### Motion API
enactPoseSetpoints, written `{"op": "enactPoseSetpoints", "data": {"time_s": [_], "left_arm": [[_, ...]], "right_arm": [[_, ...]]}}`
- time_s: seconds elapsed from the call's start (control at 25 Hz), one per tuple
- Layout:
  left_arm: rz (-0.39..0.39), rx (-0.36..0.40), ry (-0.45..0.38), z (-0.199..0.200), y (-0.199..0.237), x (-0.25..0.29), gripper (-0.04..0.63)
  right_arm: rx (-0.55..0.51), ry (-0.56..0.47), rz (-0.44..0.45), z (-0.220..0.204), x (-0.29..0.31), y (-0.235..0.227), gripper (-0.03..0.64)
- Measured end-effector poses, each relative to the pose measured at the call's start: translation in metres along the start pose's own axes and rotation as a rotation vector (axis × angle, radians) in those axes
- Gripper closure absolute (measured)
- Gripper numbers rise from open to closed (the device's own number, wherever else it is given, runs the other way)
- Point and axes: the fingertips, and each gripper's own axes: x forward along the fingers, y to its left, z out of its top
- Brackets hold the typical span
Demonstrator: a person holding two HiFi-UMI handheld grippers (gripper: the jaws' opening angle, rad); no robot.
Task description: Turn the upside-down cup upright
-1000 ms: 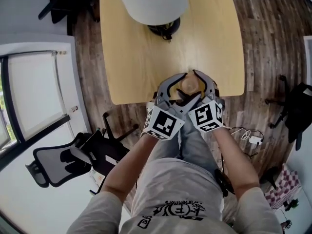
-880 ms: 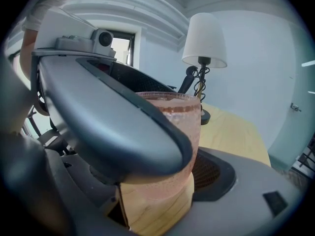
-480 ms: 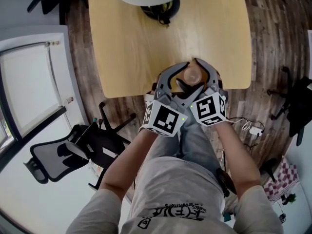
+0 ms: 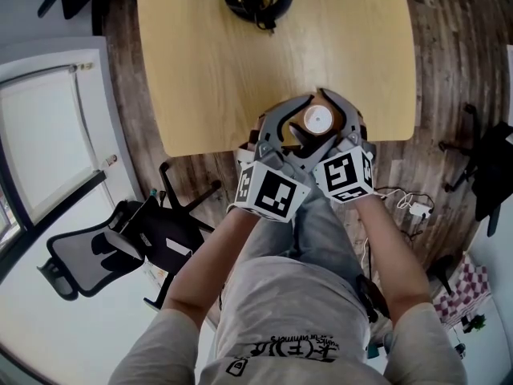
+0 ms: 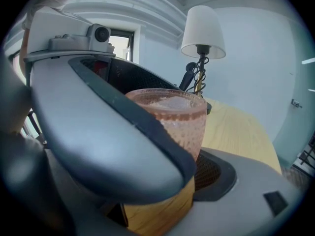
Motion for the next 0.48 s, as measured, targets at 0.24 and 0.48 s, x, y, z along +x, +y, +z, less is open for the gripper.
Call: {"op": "enactPoseSetpoints", "data": {"time_s": [0.24,0.48], "left_arm": [[-0.006,-0.005,-0.034,0.002,0.001,-0.003,0.286],[0.007,0.004,-0.113,0.025,0.011,-0.023,0.238]], "right_arm": [[0.039,-0.063,0.002,0.009,-0.005,-0.003,0.247],[0.043,-0.142,-0.005,0.029,-0.029,-0.008,0.247]]}}
